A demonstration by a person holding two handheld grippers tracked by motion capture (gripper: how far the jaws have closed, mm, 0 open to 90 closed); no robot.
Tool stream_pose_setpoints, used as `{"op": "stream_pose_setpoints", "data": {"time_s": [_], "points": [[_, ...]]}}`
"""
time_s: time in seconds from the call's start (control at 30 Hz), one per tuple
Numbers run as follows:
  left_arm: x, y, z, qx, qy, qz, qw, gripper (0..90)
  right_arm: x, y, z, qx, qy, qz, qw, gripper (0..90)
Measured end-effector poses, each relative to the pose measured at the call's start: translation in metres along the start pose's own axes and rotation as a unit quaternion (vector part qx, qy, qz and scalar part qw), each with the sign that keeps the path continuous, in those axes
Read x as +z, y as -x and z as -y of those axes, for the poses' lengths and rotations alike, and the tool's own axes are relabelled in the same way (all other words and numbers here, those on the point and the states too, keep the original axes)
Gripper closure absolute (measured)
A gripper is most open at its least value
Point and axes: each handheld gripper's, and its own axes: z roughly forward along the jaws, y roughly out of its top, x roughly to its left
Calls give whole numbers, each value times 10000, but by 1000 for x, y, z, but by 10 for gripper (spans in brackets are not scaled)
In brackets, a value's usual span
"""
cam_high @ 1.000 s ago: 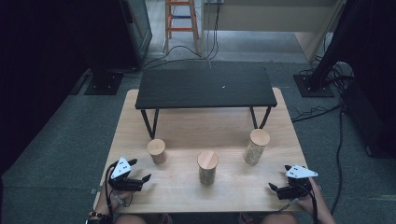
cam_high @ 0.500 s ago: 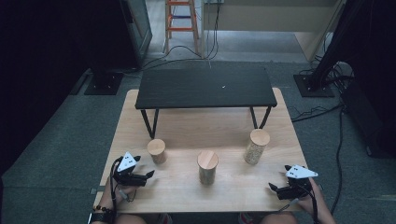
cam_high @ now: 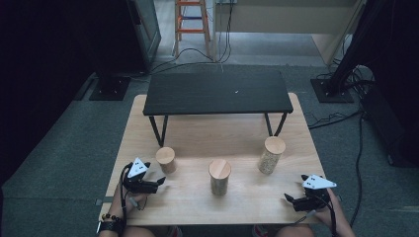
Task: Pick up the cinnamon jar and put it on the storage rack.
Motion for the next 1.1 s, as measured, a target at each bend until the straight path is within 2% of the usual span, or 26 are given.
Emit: {"op": "stream_pose_setpoints", "data": {"time_s": [0.5,0.83,1.1], "points": [[10,3,-8,103,-18,-102,9999,109,0,0,-1,-6,-25,1,10000,0],[18,0,-14,106,-37,-107,9999,109,0,-1,-1,-10,-27,8,10000,0],[22,-3,-14,33,53,-121,9999,109,0,-1,-1,-25,-26,13,10000,0]]}}
